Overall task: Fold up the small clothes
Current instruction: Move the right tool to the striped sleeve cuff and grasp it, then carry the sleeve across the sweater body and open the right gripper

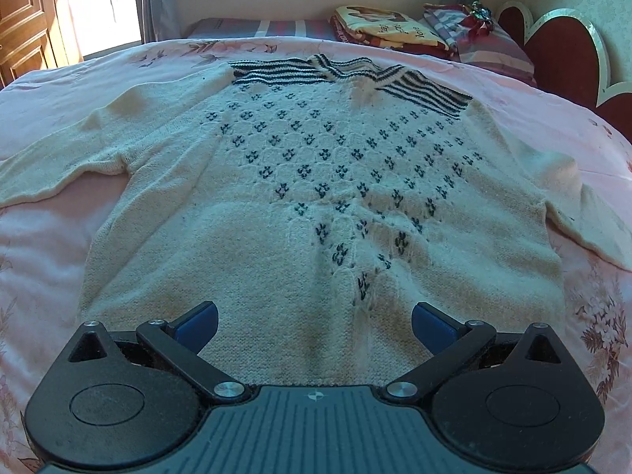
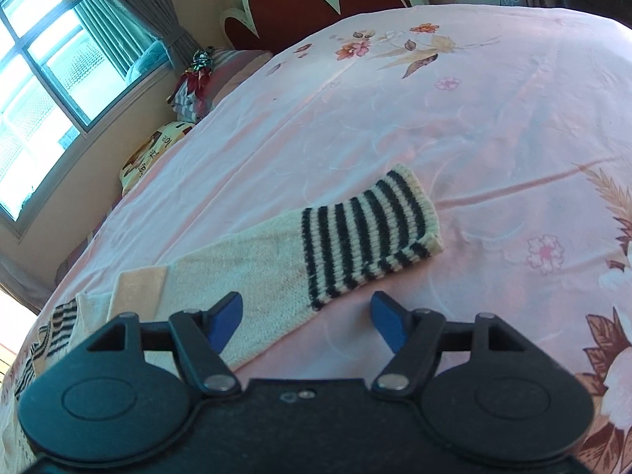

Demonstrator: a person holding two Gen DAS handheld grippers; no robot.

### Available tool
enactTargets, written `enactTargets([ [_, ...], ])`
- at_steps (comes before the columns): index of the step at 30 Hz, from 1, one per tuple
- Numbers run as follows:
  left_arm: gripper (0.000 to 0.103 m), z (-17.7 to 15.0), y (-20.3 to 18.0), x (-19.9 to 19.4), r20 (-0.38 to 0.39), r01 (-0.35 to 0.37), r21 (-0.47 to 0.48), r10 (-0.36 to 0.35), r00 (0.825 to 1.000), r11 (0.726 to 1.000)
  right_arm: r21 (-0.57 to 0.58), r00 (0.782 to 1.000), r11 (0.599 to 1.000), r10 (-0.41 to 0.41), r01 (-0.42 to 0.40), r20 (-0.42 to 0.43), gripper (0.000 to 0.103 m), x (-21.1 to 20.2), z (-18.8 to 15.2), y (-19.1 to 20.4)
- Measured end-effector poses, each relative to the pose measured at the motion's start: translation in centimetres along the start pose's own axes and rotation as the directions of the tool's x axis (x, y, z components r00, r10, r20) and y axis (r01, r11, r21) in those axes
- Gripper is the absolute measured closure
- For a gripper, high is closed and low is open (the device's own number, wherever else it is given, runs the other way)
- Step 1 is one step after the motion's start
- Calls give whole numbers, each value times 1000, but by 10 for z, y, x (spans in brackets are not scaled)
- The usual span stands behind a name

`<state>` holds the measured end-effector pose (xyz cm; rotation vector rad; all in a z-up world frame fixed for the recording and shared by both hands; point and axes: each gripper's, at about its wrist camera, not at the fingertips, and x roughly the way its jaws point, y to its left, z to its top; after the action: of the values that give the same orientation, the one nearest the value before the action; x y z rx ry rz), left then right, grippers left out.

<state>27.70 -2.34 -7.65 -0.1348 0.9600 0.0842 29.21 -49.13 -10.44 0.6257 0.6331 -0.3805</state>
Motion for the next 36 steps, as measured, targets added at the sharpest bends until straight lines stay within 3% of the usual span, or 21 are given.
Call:
enactTargets([
  [4, 0, 1, 15, -1, 2, 18, -34, -18, 1000, 999, -25, 1000, 999, 22, -22, -6, 30, 6, -3, 12],
  [7, 0, 0, 31, -5, 22, -1, -33, 2, 1000, 999, 46, 999, 998, 48, -48, 4, 37, 13, 2, 10],
  [9, 0, 0, 45, -7, 39, -49, -27, 50, 998, 998, 120, 997, 990, 71, -71, 6, 62, 19, 6, 3],
  [10, 0, 0, 53, -7, 48, -59, -29, 60, 997, 998, 147, 997, 987, 72, -71, -4, 85, 22, 7, 0],
  [11, 0, 1, 63, -6, 50, -62, -36, 64, 997, 997, 159, 998, 985, 63, -60, -11, 94, 25, 8, 0],
  [14, 0, 6, 91, 2, 44, -43, -51, 46, 998, 998, -9, 999, 999, 35, -34, 29, 96, 13, 6, 33],
  [16, 0, 11, 107, 6, 51, -34, -28, 36, 998, 999, -130, 996, 990, 68, -61, 52, 97, 0, -2, 67],
  [18, 0, 18, 125, 7, 70, -23, -40, 26, 997, 999, -276, 992, 957, 112, -92, 57, 97, -10, -19, 113],
  [22, 0, 34, 160, 5, 116, 8, -83, 1, 993, 997, -491, 979, 852, 204, -184, -13, 97, -11, -69, 199],
  [25, 0, 46, 181, 2, 152, 23, -103, -7, 988, 994, -604, 964, 754, 242, -257, -109, 97, -2, -118, 256],
  [28, 0, 57, 190, 4, 158, 62, -99, -46, 986, 993, -724, 958, 628, 213, -285, -192, 96, 10, -172, 299],
  [30, 1, 62, 187, 4, 168, 89, -83, -74, 983, 993, -799, 960, 535, 196, -275, -199, 78, 12, -204, 315],
  [31, 1, 64, 184, 3, 174, 107, -75, -93, 980, 991, -844, 969, 484, 197, -229, -150, 70, 7, -218, 321],
  [32, 9, 66, 179, 3, 183, 130, -66, -116, 976, 989, -871, 972, 447, 197, -204, -126, 68, 3, -226, 324],
  [33, 25, 68, 173, 4, 181, 142, -57, -130, 975, 988, -876, 969, 433, 209, -212, -131, 68, -2, -228, 324],
  [36, 29, 74, 147, 15, 169, 191, -39, -182, 969, 981, -832, 944, 465, 264, -303, -197, 69, -18, -218, 306],
])
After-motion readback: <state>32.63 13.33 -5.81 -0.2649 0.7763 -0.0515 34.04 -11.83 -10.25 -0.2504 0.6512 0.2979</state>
